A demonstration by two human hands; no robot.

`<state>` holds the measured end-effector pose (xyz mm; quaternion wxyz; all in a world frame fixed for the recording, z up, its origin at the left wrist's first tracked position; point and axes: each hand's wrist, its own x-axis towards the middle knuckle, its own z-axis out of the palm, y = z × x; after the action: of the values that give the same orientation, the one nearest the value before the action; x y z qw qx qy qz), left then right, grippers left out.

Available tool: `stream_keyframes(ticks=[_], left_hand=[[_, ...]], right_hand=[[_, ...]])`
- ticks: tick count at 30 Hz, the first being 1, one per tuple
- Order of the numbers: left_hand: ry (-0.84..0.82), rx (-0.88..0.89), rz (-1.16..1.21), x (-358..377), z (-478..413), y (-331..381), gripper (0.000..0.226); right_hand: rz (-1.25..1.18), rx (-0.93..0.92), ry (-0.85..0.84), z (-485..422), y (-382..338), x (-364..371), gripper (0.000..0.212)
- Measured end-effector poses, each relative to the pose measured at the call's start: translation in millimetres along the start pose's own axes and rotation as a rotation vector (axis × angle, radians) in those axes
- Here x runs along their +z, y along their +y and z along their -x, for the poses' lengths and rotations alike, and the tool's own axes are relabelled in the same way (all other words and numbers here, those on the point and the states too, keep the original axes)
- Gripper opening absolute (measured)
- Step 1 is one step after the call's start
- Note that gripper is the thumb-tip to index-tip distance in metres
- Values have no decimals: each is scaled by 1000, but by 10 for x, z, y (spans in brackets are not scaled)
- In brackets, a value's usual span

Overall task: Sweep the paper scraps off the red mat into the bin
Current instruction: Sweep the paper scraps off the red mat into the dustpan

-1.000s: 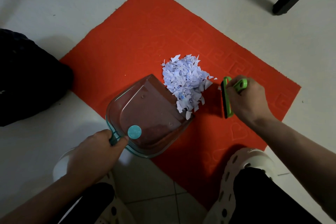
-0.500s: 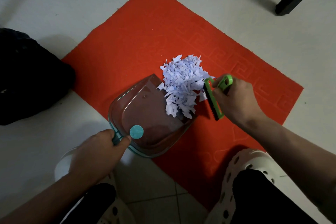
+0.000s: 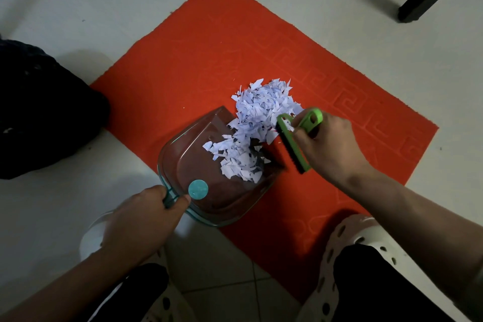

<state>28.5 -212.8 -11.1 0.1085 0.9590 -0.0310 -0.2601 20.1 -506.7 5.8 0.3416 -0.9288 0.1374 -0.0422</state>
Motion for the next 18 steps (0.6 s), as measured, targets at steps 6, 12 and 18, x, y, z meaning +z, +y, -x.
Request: stream_keyframes(ticks=[6, 12, 18], left_hand=[[5, 6, -5, 30, -2, -17, 42], [4, 7, -2, 41, -15, -32, 42], [0, 7, -12, 39, -11, -20, 43]], right_hand=[[56, 54, -69, 27, 128, 73, 12], [-77, 65, -128, 84, 30, 61, 15], [-45, 180, 118, 3, 287, -163, 13]])
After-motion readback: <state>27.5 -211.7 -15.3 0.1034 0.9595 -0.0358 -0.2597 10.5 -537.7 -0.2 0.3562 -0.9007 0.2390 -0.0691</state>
